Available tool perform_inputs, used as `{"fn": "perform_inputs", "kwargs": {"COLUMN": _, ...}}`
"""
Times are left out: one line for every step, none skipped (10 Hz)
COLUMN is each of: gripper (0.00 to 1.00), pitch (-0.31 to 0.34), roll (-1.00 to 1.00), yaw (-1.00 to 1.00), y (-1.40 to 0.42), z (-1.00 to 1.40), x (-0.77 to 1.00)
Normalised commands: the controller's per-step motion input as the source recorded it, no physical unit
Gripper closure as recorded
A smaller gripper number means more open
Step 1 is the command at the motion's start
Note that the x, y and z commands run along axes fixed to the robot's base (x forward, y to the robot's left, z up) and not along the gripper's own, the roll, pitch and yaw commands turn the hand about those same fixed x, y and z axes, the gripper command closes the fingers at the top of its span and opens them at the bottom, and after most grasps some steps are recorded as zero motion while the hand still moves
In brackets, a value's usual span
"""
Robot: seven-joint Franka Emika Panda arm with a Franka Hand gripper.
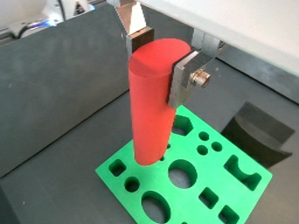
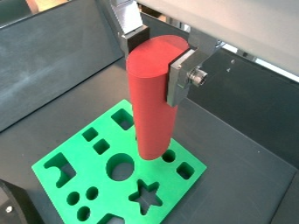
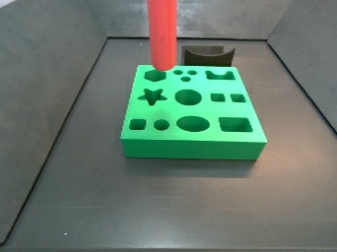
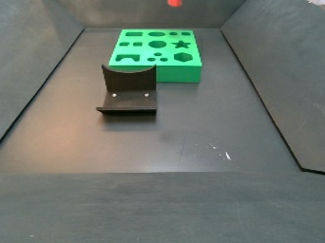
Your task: Insert the oval object.
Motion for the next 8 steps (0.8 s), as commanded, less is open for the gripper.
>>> {"fn": "perform_inputs", "kwargs": {"gripper": 1.0, "pitch": -0.037, "roll": 0.18, "yaw": -0.45, "y": -0.19, "z": -0.75, "x": 0.68}}
{"fn": "perform_inputs", "kwargs": {"gripper": 1.0, "pitch": -0.021, "roll": 0.16, "yaw": -0.43, "y": -0.2, "z": -0.7, "x": 0.7}}
{"fn": "perform_inputs", "kwargs": {"gripper": 1.0, "pitch": -0.011, "roll": 0.12, "yaw": -0.33, "y": -0.2, "z": -0.61, "x": 0.79}}
{"fn": "perform_inputs", "kwargs": {"gripper": 1.0, "pitch": 0.0, "roll": 0.07, "yaw": -0.27, "y": -0.21, "z": -0.51, "x": 0.86}}
{"fn": "perform_inputs", "kwargs": {"gripper": 1.0, "pitch": 0.0, "roll": 0.05, "yaw": -0.25, "y": -0.22, "z": -0.44, "x": 0.87}}
{"fn": "perform_inputs", "kwargs": {"gripper": 1.0, "pitch": 0.0, "roll": 0.04, "yaw": -0.28, "y": -0.23, "z": -0.4, "x": 0.83}}
{"fn": "perform_inputs", "kwargs": {"gripper": 1.0, "pitch": 0.0, "roll": 0.03, "yaw": -0.47, "y": -0.2, "z": -0.33, "x": 0.63}}
{"fn": "perform_inputs", "kwargs": {"gripper": 1.0, "pitch": 0.0, "roll": 0.03, "yaw": -0.61, "y": -0.15, "z": -0.3, "x": 0.47}}
